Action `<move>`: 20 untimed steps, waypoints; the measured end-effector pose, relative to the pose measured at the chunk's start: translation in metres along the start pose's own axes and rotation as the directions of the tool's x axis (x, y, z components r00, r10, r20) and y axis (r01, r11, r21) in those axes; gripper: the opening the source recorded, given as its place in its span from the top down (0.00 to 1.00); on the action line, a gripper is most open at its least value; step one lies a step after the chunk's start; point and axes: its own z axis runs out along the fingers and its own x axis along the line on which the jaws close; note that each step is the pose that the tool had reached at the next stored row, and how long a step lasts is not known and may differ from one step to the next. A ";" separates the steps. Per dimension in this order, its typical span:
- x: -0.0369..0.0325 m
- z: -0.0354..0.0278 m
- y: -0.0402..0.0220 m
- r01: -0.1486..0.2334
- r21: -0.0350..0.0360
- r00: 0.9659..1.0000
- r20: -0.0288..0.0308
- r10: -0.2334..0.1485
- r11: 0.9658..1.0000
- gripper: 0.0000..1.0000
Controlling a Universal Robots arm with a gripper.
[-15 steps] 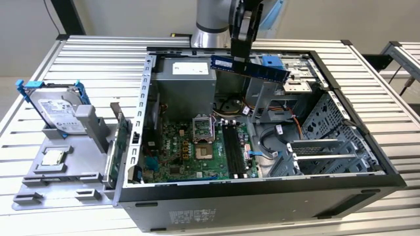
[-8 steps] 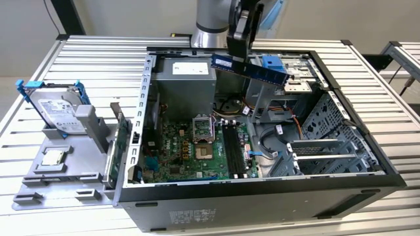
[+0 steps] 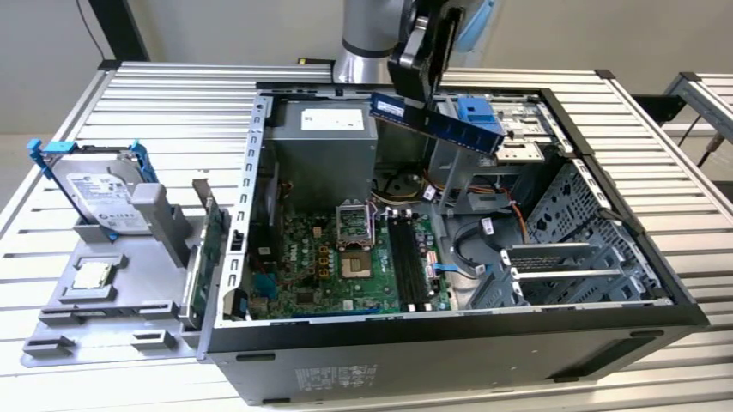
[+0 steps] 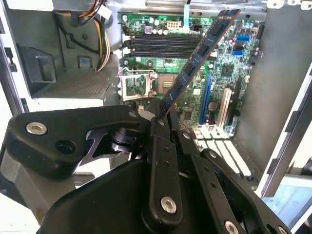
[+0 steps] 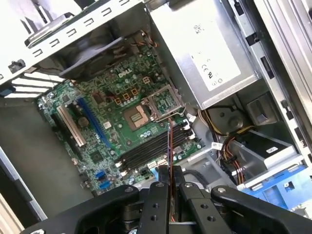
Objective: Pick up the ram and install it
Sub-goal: 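Insert the ram into the slot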
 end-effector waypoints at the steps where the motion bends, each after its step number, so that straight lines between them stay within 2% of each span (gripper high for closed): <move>1: 0.0000 0.0000 0.0000 -0.013 0.000 1.000 0.000 0.013 1.000 1.00; 5: 0.0000 0.0000 0.0000 -0.068 0.000 0.998 -0.003 0.068 0.998 1.00; 10: 0.0000 0.0001 0.0000 -0.136 0.001 0.991 -0.005 0.136 0.991 1.00; 15: 0.0000 0.0004 0.0000 -0.206 0.001 0.979 -0.008 0.206 0.979 1.00; 20: 0.0000 0.0005 0.0000 -0.273 0.002 0.962 -0.011 0.273 0.962 1.00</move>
